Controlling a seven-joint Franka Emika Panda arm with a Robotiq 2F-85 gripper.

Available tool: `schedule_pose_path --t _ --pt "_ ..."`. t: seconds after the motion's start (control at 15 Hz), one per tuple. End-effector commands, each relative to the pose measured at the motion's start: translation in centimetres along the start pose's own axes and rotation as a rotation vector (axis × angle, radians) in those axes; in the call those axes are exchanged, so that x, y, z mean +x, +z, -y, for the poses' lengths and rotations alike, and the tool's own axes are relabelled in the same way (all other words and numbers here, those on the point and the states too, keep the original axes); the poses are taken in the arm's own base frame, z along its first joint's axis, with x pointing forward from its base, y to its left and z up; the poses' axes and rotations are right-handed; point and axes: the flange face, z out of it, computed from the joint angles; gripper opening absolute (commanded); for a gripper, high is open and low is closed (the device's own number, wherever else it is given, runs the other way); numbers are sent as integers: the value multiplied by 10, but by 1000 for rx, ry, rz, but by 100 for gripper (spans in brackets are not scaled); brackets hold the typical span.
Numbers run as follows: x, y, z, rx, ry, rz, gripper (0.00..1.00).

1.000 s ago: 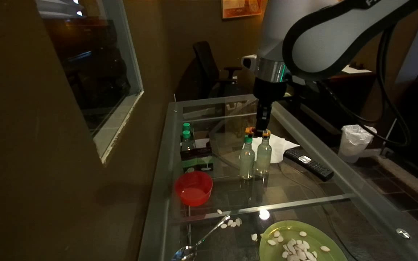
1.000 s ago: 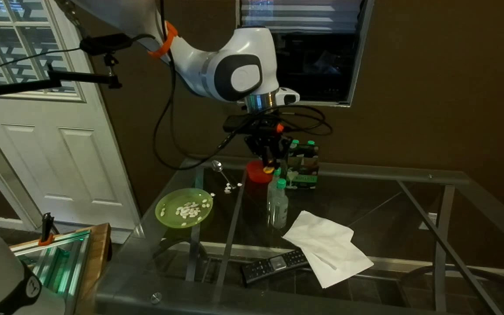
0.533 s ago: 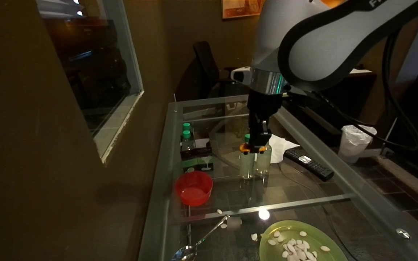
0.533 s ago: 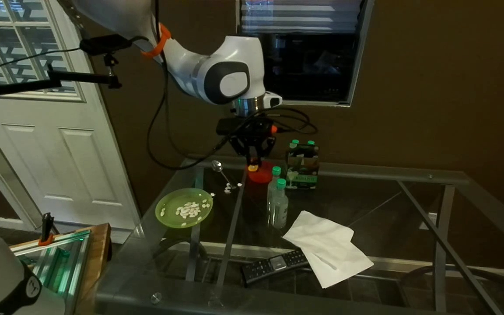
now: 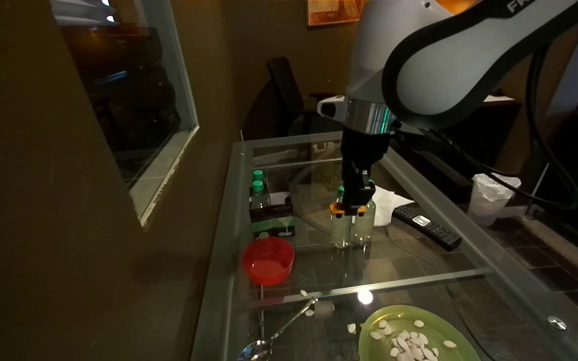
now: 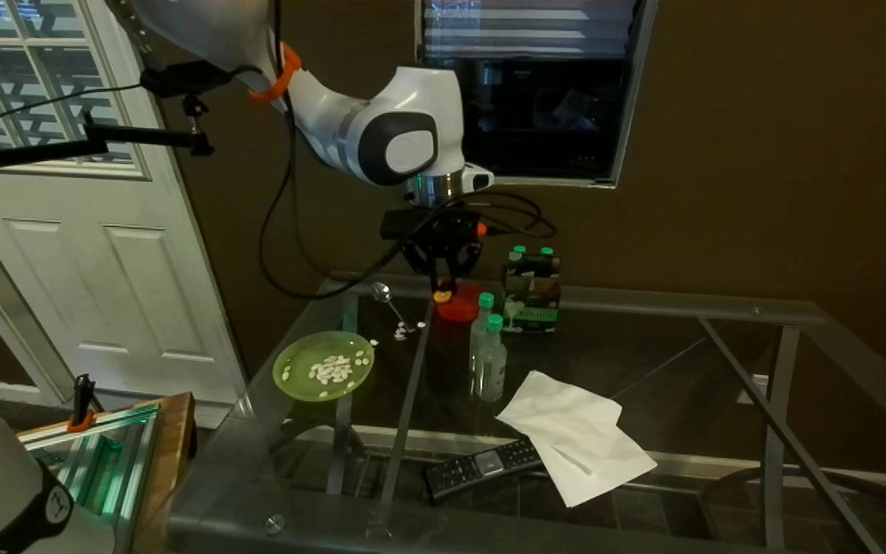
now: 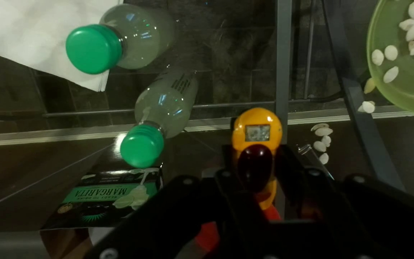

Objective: Move the orange car to the left.

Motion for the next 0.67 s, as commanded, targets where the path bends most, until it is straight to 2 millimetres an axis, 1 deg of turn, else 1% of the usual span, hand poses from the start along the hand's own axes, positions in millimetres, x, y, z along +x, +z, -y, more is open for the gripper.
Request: schedule_pose_path --t 0.0,0.07,0.13,0.33,0.6 --pt "1 0 0 0 0 1 33" --pt "1 0 0 0 0 1 33" --pt "1 0 0 0 0 1 8" --pt "29 17 14 53 -78 -12 8" --pt "60 41 27 81 -140 -19 8"
